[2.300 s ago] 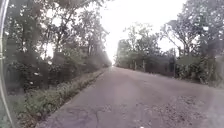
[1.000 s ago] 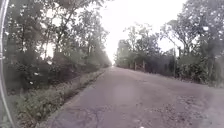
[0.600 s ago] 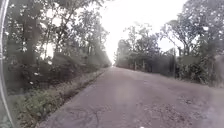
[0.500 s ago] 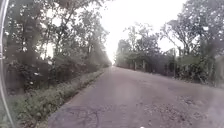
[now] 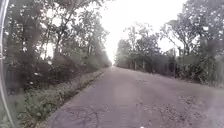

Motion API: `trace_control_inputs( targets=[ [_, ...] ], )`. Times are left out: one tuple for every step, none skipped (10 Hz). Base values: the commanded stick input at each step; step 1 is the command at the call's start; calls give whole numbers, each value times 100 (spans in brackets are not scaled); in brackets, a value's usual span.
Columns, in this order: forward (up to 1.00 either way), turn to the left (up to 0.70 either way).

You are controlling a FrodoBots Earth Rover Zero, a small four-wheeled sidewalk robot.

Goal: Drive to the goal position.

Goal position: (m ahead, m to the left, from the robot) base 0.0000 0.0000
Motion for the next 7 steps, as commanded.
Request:
trace_control_inputs(
  targets=[
    [10,1],
    [10,1],
    [10,1],
    [10,1],
    [10,1],
    [10,1],
    [10,1]
  ],
)
